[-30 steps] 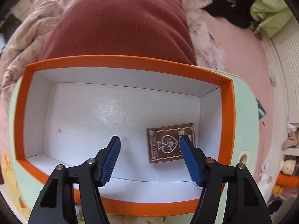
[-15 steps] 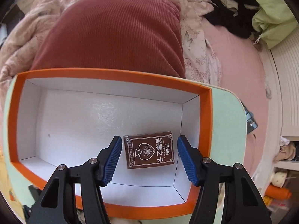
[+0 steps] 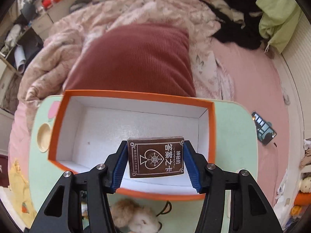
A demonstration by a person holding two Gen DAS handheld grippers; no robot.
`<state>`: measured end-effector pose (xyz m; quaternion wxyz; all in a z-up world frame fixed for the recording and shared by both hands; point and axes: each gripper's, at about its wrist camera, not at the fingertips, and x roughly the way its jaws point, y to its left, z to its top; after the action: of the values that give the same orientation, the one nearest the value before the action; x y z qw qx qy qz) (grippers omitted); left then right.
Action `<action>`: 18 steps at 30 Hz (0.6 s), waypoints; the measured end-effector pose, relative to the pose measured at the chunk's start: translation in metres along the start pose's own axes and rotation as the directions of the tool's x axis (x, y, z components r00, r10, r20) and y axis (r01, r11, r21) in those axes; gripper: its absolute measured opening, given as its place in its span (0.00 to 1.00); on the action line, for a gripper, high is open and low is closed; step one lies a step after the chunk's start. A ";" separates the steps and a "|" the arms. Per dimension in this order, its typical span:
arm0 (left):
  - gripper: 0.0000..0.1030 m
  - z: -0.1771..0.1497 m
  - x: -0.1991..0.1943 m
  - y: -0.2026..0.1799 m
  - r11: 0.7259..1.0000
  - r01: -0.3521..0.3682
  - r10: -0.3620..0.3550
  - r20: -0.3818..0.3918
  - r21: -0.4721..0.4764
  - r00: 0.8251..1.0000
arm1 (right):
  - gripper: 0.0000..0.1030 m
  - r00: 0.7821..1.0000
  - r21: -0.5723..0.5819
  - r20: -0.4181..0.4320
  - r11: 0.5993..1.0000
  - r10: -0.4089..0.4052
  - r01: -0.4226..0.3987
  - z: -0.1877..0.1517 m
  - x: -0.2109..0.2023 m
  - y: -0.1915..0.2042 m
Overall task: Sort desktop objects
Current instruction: 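Carry the brown card out of the box down toward the table, then set the brown card on the table and open the right gripper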
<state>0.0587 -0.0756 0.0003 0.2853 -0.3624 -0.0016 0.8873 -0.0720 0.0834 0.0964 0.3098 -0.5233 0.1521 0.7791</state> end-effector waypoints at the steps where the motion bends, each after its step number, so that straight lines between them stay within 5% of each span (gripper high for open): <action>1: 0.81 0.000 0.000 0.000 1.000 -0.001 0.001 -0.001 0.001 1.000 | 0.54 0.999 -0.020 0.026 0.999 0.031 -0.031 -0.010 -0.015 0.001; 5: 0.81 0.000 0.001 -0.001 1.000 -0.004 0.004 -0.003 0.004 1.000 | 0.54 0.998 -0.116 0.032 0.992 0.059 -0.055 -0.070 -0.042 -0.002; 10: 0.82 0.001 0.000 0.000 1.000 0.002 -0.002 -0.004 0.001 1.000 | 0.54 0.997 -0.131 -0.057 0.989 0.059 -0.066 -0.141 -0.012 -0.028; 18: 0.86 0.001 0.003 -0.005 0.999 -0.017 0.017 -0.019 0.028 1.000 | 0.55 0.995 -0.165 -0.084 0.984 0.048 -0.061 -0.164 0.027 -0.018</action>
<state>0.0593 -0.0702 0.0001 0.2828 -0.3668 0.0166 0.8861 0.0504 0.0136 0.0071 0.2373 -0.5737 0.1127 0.7758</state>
